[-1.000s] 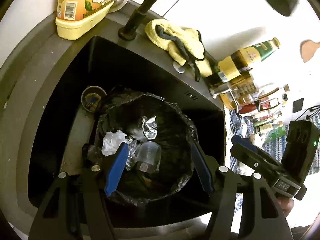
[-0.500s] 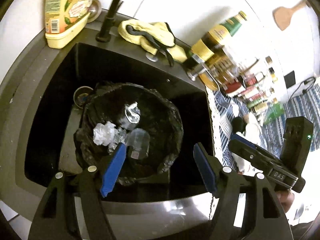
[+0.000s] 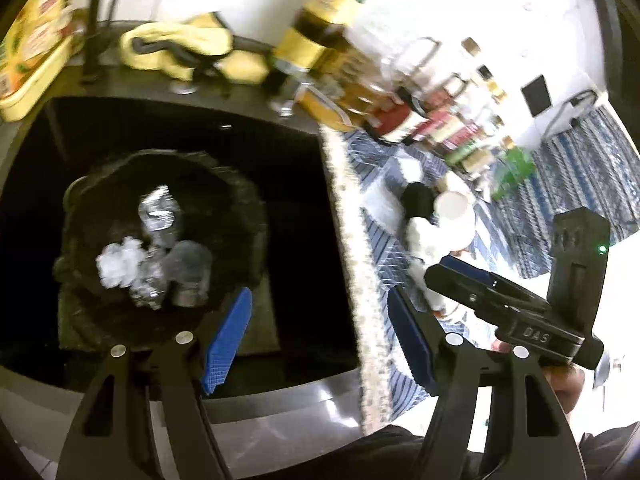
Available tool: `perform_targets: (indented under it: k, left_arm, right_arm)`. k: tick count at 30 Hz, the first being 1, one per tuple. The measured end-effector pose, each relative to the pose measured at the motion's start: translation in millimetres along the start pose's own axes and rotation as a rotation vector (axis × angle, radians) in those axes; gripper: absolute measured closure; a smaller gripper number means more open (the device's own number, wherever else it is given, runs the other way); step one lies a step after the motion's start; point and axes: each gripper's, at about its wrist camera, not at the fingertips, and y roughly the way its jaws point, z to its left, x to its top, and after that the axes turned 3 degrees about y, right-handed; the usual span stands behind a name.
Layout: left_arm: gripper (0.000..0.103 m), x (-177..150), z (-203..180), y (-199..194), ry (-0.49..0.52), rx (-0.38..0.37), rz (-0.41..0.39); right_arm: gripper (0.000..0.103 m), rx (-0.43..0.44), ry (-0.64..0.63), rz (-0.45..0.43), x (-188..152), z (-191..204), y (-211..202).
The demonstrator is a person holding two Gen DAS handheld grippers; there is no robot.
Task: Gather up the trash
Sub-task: 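Lift both open tools up away from the trash bag, then grasp a crumpled white tissue on the tablecloth with the right tool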
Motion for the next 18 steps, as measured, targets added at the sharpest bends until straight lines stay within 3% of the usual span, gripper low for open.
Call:
perform_targets:
  k: [9, 18]
  left_arm:
    - [0.035, 8.2, -47.2, 31.7, 0.053, -0.040, 0.025]
    - [0.035, -2.1, -65.1, 51.2, 0.022, 0.008, 0.064]
  right_arm:
    - [0.029, -0.078, 0.083, -0.054, 3.8, -65.7, -40.0]
    - [0.038, -0.100, 0.167, 0.014, 13.2, -129.3, -16.2]
